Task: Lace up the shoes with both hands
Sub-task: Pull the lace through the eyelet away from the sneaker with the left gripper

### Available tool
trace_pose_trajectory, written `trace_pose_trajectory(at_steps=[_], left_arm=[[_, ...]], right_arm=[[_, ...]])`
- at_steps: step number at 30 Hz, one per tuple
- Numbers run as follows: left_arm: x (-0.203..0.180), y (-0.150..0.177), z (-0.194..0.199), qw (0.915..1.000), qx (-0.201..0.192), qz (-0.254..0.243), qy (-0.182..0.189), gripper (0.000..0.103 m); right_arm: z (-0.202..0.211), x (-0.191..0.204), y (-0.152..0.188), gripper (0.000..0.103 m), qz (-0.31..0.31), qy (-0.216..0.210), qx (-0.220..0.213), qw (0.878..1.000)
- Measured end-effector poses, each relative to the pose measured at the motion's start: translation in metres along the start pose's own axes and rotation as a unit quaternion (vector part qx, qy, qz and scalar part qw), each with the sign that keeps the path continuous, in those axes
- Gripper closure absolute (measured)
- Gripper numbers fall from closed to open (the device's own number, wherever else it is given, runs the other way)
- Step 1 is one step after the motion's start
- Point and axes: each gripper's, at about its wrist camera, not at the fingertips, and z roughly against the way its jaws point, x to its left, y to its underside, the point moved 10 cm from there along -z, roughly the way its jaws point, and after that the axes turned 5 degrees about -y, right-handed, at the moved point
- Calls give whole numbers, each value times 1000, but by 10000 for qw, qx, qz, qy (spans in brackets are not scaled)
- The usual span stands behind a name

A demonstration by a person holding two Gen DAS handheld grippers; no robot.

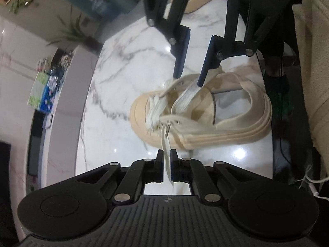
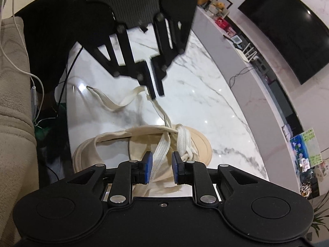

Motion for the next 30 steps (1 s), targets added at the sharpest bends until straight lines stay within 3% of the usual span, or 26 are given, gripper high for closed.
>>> trace_pose_trajectory(at_steps=[13, 15, 19, 30], left_arm=[[-11, -16, -31, 9985, -131, -499, 195, 89], [-14, -16, -35, 9983, -117, -511, 244, 93], [-15, -17, -38, 9986, -118, -429, 271, 101], [-10, 2, -27, 9995, 190, 55, 238, 101]], right_arm=[[5, 0, 19, 81, -600, -67, 150, 9981], [3, 0, 19, 81, -676, -101, 139, 9976], [2, 2, 25, 81, -730, -146, 194, 9970], [-3, 1, 28, 81, -729, -99, 248, 9970]])
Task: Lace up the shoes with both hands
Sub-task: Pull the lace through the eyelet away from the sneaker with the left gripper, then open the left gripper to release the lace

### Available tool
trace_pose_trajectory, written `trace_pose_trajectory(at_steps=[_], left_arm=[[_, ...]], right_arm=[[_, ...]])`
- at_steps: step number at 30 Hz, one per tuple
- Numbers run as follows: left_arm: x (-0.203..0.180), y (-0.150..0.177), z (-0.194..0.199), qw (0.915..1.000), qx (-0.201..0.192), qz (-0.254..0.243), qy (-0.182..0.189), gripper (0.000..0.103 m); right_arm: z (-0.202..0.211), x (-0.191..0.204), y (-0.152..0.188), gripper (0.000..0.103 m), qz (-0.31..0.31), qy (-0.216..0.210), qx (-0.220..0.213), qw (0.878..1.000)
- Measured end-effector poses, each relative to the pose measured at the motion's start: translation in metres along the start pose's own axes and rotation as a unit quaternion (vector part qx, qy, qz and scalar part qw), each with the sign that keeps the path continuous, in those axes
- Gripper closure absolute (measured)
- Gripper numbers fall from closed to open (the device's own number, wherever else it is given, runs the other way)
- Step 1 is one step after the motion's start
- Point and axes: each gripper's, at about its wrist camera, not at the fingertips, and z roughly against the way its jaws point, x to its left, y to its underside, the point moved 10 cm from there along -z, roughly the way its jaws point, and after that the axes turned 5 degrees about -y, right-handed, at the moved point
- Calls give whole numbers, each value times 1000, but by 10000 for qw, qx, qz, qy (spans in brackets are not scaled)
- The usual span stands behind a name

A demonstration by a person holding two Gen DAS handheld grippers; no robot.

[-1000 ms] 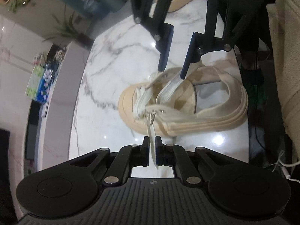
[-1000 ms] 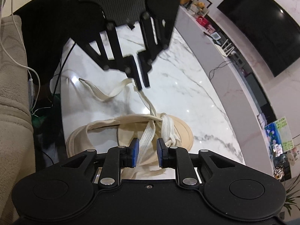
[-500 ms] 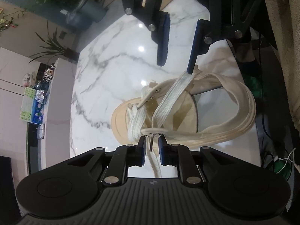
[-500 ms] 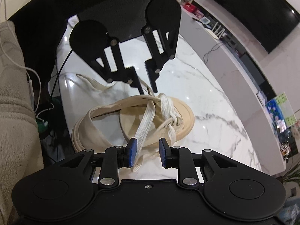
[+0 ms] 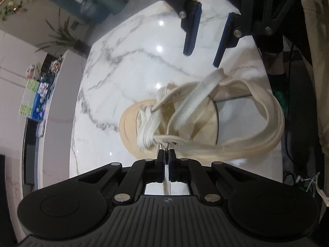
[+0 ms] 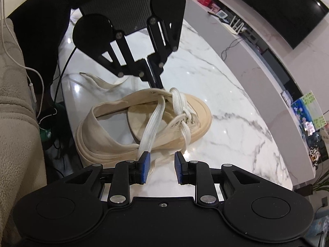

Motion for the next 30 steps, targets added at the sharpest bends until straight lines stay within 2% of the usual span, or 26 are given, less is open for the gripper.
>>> trace_pose_trajectory(at_steps=[4, 9, 10, 12, 18, 20, 30], left_arm=[[1, 15, 11, 9997, 162, 150, -65, 101], [8, 38, 35, 9957, 254, 877, -135, 101], [13, 48, 44, 9923, 300, 1180, -234, 101], [17, 61, 55, 9883, 417, 1418, -379, 101], [35, 104, 91, 9731, 948, 1888, -916, 101], [38, 117, 100, 9691, 1140, 1908, -1070, 101], [26, 151, 136, 9517, 1585, 2271, -1325, 101]], right_arm=[[-2, 5, -6, 81, 81, -52, -99, 9999], [-5, 4, -11, 81, -38, 19, -101, 9999], [-5, 3, -12, 81, -58, 28, -88, 9999], [-7, 3, -11, 81, -40, 38, -58, 10000], [-11, 7, -11, 81, 182, 108, 56, 9998], [-12, 6, -12, 81, 168, 156, 72, 9997], [-14, 2, -23, 81, 191, 317, 3, 9993]])
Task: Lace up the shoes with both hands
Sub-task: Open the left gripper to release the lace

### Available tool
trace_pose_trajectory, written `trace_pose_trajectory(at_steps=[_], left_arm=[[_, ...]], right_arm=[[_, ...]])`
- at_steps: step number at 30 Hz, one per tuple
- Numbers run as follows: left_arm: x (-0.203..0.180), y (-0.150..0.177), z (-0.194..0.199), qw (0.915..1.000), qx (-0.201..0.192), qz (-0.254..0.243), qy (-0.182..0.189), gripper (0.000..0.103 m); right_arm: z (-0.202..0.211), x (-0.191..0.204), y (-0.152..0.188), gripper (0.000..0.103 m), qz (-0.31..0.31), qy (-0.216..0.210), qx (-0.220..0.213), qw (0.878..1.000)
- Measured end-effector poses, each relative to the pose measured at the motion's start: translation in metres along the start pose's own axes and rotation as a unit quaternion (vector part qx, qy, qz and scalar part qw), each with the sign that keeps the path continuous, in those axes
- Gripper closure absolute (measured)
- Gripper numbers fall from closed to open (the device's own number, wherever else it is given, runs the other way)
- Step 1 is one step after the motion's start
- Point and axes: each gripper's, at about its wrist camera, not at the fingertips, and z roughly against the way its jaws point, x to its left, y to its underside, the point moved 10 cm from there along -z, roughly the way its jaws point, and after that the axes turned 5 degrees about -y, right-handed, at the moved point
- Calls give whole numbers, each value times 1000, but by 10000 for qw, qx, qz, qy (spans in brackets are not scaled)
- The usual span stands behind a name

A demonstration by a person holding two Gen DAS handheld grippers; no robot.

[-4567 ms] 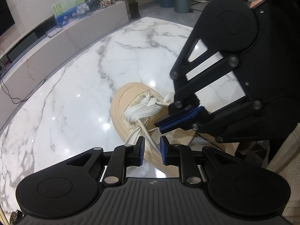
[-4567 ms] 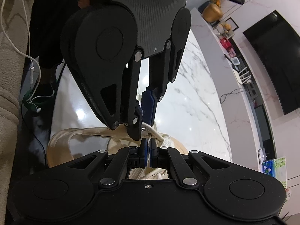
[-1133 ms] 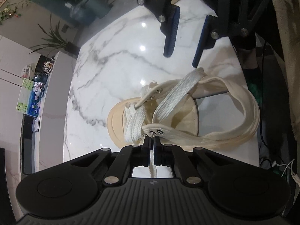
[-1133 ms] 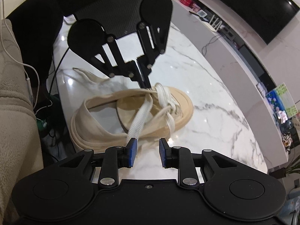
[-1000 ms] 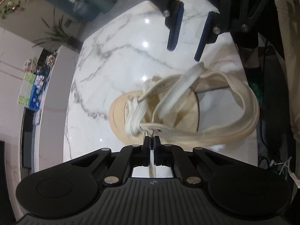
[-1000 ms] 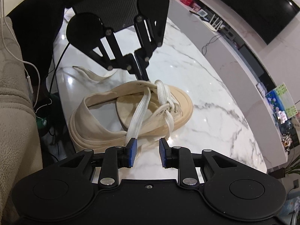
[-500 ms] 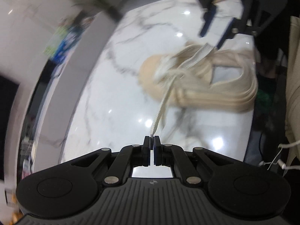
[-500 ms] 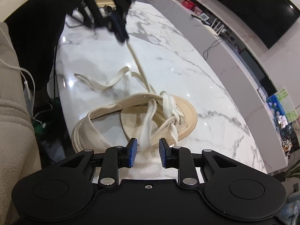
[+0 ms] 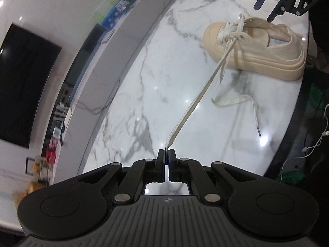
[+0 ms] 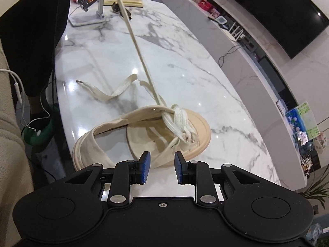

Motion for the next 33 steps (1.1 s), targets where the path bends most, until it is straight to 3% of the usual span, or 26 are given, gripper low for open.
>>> trace_pose_trajectory(at_steps=[6, 9, 12, 15, 21, 28, 33], left_arm=[[-11, -10, 1, 9995, -168, 239, 102, 101], [-32, -20, 0, 9980, -311, 141, 527, 101], [-63, -27, -6, 9948, -332, -290, 919, 101], [-79, -36, -15, 9928, -353, -357, 1085, 100], [-81, -57, -46, 9926, -351, 69, 1158, 97], [-75, -70, -73, 9893, -168, 815, 1197, 65], [-67, -81, -87, 9842, -179, 1334, 1150, 64]], right_arm=[[2, 1, -19, 81, 64, 21, -238, 9997], [4, 1, -30, 81, 54, 33, -375, 9993], [3, 0, -35, 81, -17, 52, -416, 9991], [1, 0, -36, 81, -96, 16, -434, 9990], [1, 0, -39, 81, -312, -48, -524, 9981], [-1, 1, -35, 80, -585, -110, -596, 9964], [-8, -2, -33, 80, -684, -152, -581, 9958]])
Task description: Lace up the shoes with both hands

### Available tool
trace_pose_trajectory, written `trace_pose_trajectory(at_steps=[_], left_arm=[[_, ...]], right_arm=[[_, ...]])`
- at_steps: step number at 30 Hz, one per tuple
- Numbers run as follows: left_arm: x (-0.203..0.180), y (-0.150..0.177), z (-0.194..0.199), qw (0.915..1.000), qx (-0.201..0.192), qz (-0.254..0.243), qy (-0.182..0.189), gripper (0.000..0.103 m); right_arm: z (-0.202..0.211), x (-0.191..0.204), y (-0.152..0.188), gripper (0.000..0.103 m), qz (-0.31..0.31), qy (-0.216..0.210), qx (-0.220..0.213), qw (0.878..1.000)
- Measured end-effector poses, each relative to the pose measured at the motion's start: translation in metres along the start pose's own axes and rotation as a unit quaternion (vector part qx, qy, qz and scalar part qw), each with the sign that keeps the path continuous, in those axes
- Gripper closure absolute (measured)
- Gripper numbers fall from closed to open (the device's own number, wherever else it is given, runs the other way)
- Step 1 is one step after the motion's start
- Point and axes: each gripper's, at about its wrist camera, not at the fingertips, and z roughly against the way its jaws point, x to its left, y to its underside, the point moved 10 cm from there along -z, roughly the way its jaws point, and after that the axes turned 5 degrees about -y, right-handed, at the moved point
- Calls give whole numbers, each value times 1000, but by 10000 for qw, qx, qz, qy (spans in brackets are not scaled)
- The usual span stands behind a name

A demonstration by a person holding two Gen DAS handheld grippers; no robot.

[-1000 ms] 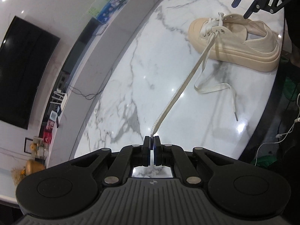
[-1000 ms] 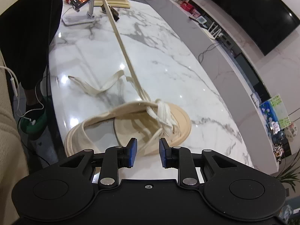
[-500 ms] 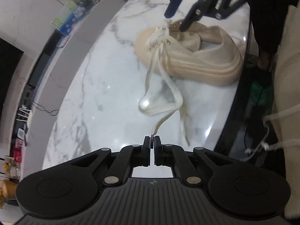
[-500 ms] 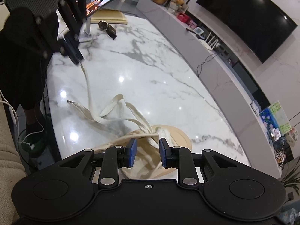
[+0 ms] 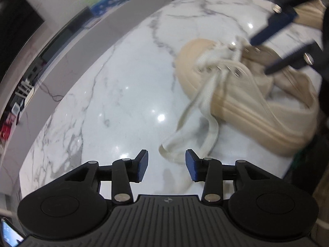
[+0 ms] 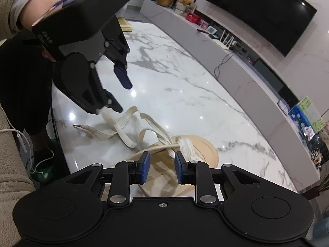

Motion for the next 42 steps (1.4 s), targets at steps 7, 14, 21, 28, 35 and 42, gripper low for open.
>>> trace_pose_trajectory(at_steps=[7, 14, 21, 28, 35, 42], left_arm=[[-6, -8, -27, 9999, 83, -140, -48, 64], [-2, -10, -41, 9998, 209, -19, 47, 95], [5, -39, -13, 9989, -408, -69, -240, 96], [-7, -74, 32, 9922, -1160, -347, -288, 96], [-39, -94, 67, 9809, -1755, -838, -9, 96], [-42, -86, 53, 9877, -1405, -691, -21, 94]], right_arm=[[-8, -5, 2, 80, -29, -35, 21, 10000], [-11, -9, 5, 80, -71, -46, 64, 9999], [-16, -10, 5, 80, -47, -58, 98, 9999], [-11, -11, 6, 80, -46, 34, 96, 9999], [0, -20, 11, 80, -116, 235, 89, 9996], [7, -26, 17, 80, -192, 368, 125, 9991]])
